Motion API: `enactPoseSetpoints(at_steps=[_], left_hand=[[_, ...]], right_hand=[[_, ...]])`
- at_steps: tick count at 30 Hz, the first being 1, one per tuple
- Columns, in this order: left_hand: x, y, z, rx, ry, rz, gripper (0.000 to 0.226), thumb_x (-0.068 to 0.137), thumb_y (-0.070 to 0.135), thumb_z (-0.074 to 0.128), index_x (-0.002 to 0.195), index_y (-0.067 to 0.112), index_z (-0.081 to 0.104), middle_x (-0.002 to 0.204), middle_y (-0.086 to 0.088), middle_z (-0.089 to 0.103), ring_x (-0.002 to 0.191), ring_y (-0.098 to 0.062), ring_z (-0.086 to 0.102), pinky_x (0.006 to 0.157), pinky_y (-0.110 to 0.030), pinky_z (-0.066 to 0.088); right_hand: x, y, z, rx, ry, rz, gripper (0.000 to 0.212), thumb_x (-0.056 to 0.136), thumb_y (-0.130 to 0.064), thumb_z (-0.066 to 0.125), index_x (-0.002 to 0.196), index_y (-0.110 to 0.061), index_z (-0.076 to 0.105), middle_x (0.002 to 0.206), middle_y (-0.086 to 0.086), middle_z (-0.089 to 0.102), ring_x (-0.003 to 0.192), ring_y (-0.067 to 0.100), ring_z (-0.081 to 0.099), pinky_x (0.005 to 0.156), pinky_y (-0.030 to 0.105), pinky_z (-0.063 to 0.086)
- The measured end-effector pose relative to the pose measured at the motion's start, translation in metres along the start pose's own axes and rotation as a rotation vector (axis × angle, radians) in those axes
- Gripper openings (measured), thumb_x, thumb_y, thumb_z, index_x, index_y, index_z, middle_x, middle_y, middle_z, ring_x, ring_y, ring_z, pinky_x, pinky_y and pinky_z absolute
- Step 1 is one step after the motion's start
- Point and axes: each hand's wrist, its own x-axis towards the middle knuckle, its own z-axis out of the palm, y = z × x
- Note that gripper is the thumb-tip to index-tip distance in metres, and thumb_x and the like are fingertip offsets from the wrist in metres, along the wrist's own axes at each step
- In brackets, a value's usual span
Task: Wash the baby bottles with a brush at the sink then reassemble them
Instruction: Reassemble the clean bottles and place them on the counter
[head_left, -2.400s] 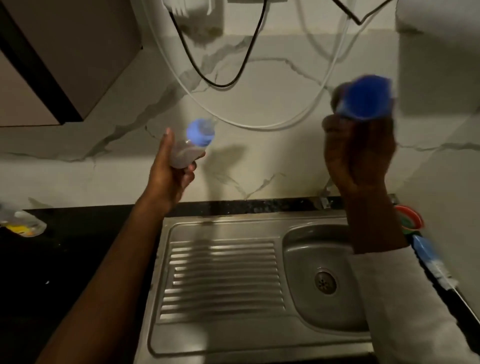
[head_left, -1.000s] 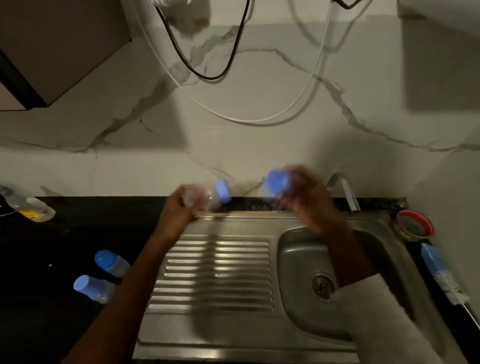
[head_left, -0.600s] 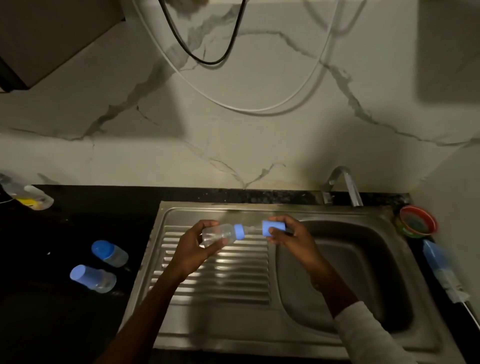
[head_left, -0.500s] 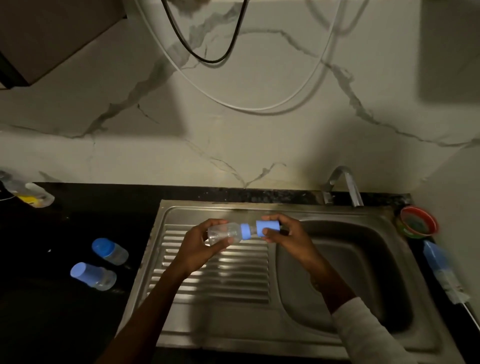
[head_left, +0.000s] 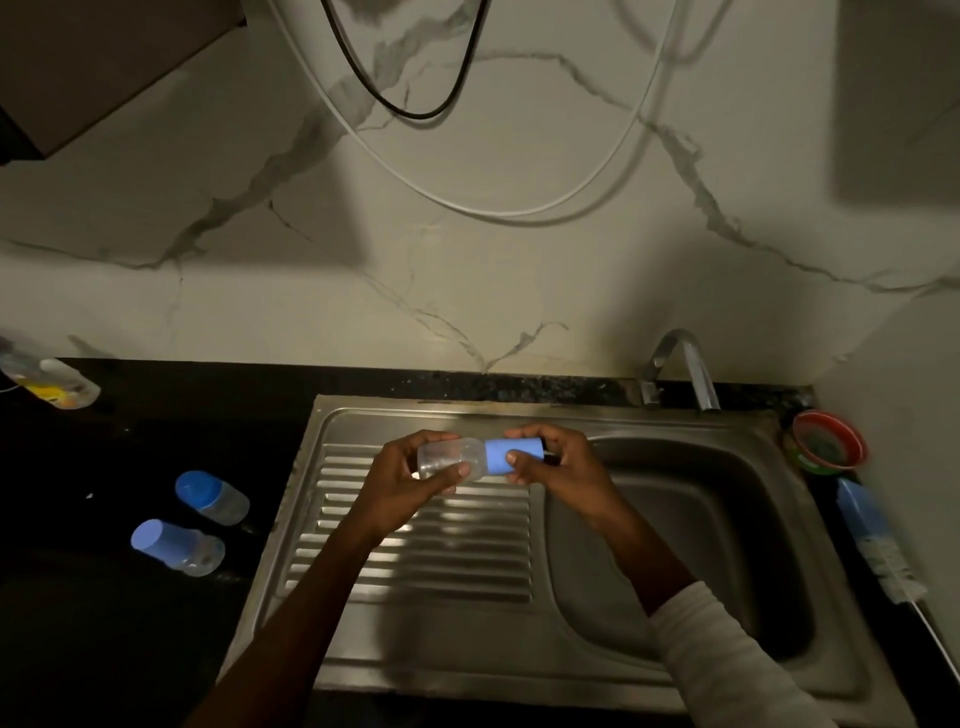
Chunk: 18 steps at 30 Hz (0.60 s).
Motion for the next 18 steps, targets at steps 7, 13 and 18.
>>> enactPoseSetpoints(at_steps=[7, 13, 18], left_hand=[[0.007, -0.006, -0.005, 0.002, -0.073, -0.101, 0.049, 0.075, 0.036, 0.086, 0.118, 0.02, 0.069, 0.111, 0.002, 0.072, 0.1, -0.025, 0.071, 0.075, -0.036, 0.062], [0.01, -0.027, -0.001, 0.219, -0.008, -0.106, 0.05, 0.069, 0.042, 0.091, 0.106, 0.024, 0.064, 0.105, 0.01, 0.072, 0.096, -0.009, 0.069, 0.085, -0.035, 0.059], [-0.007, -0.032, -0.011, 0.162, 0.113, -0.045, 0.041, 0.078, 0.025, 0.088, 0.107, 0.018, 0.061, 0.109, 0.007, 0.072, 0.106, -0.015, 0.069, 0.088, -0.03, 0.058]], right_hand=[[0.008, -0.002, 0.006, 0.025, 0.081, 0.002, 0.047, 0.085, -0.017, 0.081, 0.129, -0.015, 0.064, 0.116, 0.007, 0.072, 0.098, 0.026, 0.073, 0.082, 0.042, 0.062], [0.022, -0.009, 0.053, -0.226, 0.127, 0.018, 0.068, 0.077, -0.03, 0.089, 0.136, -0.019, 0.058, 0.122, -0.003, 0.069, 0.104, 0.013, 0.069, 0.087, 0.027, 0.058], [0.026, 0.001, 0.082, -0.429, -0.091, 0.027, 0.059, 0.083, -0.044, 0.081, 0.133, -0.02, 0.061, 0.121, -0.003, 0.07, 0.105, 0.012, 0.068, 0.087, 0.024, 0.053]])
